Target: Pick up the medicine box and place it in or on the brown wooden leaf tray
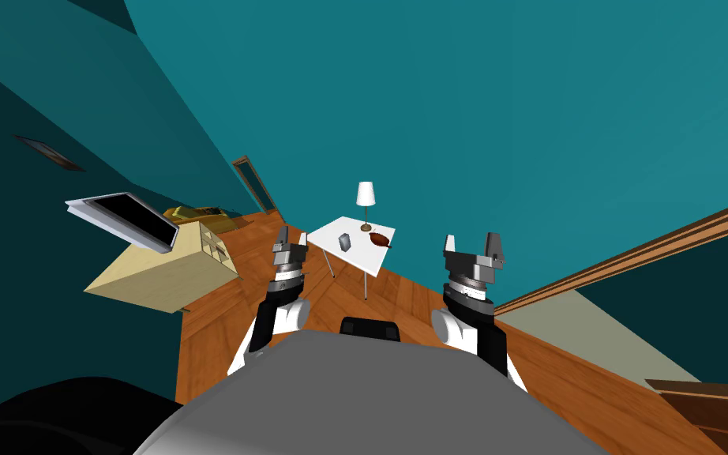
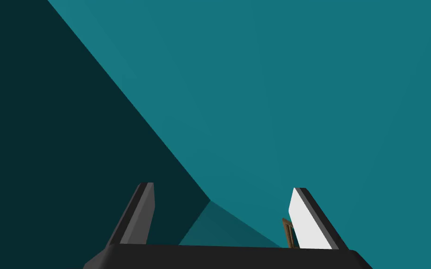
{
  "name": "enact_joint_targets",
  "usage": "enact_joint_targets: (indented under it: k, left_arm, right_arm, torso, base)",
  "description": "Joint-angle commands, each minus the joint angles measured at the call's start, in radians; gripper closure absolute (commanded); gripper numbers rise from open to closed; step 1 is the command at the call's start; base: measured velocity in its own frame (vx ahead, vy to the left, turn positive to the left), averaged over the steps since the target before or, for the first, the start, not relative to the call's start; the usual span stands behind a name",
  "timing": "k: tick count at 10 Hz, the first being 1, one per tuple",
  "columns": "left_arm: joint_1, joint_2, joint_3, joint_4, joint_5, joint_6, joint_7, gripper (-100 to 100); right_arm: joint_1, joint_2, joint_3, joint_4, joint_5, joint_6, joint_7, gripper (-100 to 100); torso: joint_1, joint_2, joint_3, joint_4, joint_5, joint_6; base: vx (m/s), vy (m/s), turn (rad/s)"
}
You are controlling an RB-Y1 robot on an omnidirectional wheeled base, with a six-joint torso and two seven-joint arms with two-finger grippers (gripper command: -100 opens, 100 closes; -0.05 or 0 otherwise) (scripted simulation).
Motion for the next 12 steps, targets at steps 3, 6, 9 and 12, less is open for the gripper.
enact_joint_targets:
  k: [3, 6, 9, 12]
  left_arm:
    - [-0.021, 0.075, -0.008, 0.034, -0.023, -0.006, -0.025, -100]
    - [-0.055, 0.122, -0.019, 0.088, -0.058, -0.015, -0.066, -100]
    - [-0.101, 0.147, -0.035, 0.156, -0.102, -0.029, -0.122, -100]
    - [-0.153, 0.154, -0.052, 0.231, -0.152, -0.045, -0.185, -100]
  right_arm:
    - [0.0, 0.0, 0.0, 0.0, 0.0, 0.0, 0.0, 0]
    - [0.0, 0.0, 0.0, 0.0, 0.0, 0.0, 0.0, 0]
    - [0.0, 0.0, 0.0, 0.0, 0.0, 0.0, 0.0, 0]
    - [0.0, 0.0, 0.0, 0.0, 0.0, 0.0, 0.0, 0]
  torso:
    - [0.002, 0.0, 0.0, 0.0, 0.0, 0.0]
    - [0.005, 0.0, 0.0, 0.0, 0.001, 0.0]
    - [0.006, -0.001, 0.0, 0.0, 0.001, 0.0]
    - [0.007, -0.001, 0.0, 0.0, 0.002, 0.0]
  base:
    - [-0.001, 0.028, -0.006]
    - [-0.002, 0.067, -0.013]
    - [0.001, 0.089, -0.022]
    - [0.003, 0.102, -0.029]
